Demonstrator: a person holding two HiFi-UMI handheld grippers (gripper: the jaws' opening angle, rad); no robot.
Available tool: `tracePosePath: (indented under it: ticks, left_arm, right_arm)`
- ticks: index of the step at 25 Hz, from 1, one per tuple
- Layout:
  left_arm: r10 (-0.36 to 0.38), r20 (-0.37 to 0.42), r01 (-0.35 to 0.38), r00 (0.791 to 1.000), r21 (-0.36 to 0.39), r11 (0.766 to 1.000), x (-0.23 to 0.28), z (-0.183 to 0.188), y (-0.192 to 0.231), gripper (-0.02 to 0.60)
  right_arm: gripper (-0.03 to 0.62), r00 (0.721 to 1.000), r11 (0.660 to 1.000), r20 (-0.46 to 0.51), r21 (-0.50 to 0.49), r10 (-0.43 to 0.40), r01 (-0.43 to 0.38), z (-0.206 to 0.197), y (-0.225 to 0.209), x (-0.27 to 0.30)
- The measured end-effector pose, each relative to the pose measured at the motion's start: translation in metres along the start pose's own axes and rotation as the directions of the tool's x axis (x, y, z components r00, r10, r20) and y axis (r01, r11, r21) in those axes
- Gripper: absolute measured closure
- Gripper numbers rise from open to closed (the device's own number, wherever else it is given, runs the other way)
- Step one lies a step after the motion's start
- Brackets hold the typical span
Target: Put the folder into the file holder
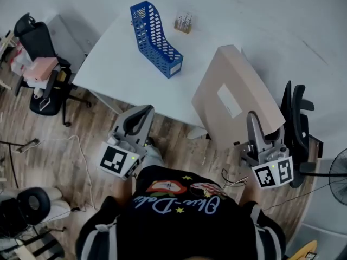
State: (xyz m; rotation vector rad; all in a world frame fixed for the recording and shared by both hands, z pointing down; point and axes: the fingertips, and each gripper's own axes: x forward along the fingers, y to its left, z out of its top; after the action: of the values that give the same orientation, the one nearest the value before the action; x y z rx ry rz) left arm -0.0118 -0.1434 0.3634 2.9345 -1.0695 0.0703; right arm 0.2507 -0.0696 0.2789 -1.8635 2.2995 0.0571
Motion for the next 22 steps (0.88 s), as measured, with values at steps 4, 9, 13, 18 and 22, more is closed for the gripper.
tracePosePath:
  ticks: [4,9,13,18,22]
  left_arm:
    - [-0.015,0.004,0.015,1.000,-0.008,1.000,0.014,0.003,0.041,0.577]
    - [-0.029,0.013,0.029,0.999,-0.029,0.999,0.021,0.006,0.090,0.577]
    - [-0.014,0.012,0.015,1.000,-0.051,0.999,0.022,0.005,0.131,0.577]
    - [-0.022,-0.012,0.021,1.000,-0.062,0.998,0.025,0.000,0.174,0.577]
    - [-0.021,-0.004,0.020,1.000,-0.084,0.996,0.028,-0.004,0.206,0.577]
  right_arm:
    - [0.324,1.000,1.000,0.025,0.000,-0.008,0.008,0.008,0.008,0.043]
    - [0.324,0.998,1.000,0.061,-0.020,0.000,0.001,0.024,0.024,0.095]
    - [0.324,0.996,0.999,0.090,-0.038,0.016,-0.012,0.035,0.040,0.137]
    - [0.324,0.993,0.999,0.117,-0.046,0.020,-0.015,0.040,0.058,0.185]
    - [0.324,0.990,0.998,0.139,-0.065,0.026,-0.017,0.043,0.072,0.214]
